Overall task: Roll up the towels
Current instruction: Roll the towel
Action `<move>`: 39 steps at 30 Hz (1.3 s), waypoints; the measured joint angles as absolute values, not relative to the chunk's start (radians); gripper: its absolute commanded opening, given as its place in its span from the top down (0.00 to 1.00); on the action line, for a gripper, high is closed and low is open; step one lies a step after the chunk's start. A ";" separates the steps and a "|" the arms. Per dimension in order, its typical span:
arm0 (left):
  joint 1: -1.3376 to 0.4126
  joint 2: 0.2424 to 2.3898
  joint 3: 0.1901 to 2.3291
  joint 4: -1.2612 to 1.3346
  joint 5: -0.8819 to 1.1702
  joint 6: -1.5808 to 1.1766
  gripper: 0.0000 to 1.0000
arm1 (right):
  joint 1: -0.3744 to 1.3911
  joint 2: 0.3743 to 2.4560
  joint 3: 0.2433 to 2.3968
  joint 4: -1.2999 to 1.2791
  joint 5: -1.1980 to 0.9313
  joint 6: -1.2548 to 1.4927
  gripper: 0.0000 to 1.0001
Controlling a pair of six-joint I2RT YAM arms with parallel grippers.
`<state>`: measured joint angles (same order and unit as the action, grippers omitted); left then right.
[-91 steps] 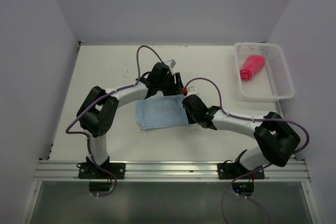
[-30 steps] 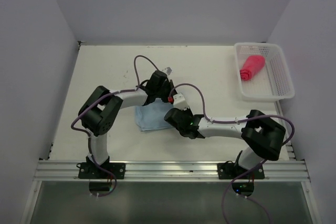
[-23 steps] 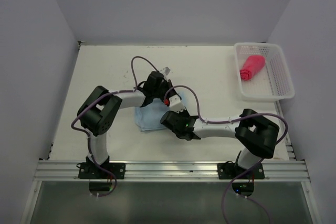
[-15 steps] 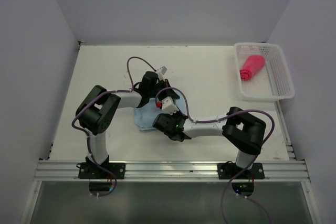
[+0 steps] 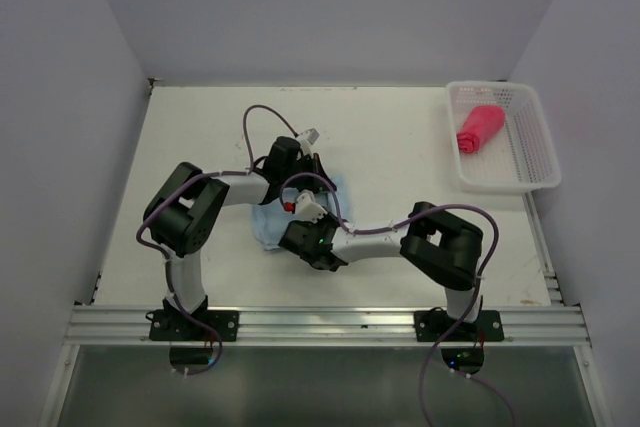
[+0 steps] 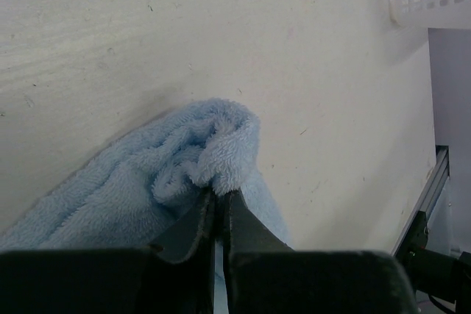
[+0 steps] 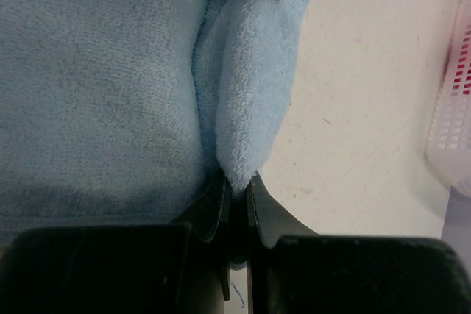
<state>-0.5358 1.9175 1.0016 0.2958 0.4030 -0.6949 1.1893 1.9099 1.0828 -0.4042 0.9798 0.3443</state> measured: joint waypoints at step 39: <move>-0.480 1.919 0.899 0.456 0.319 -0.626 1.00 | 0.992 1.370 0.894 -0.290 0.456 0.498 0.52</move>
<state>-0.4801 1.9186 0.8989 0.4557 0.3191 -0.6262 0.9916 1.3701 0.8940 -0.2901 0.4561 0.4984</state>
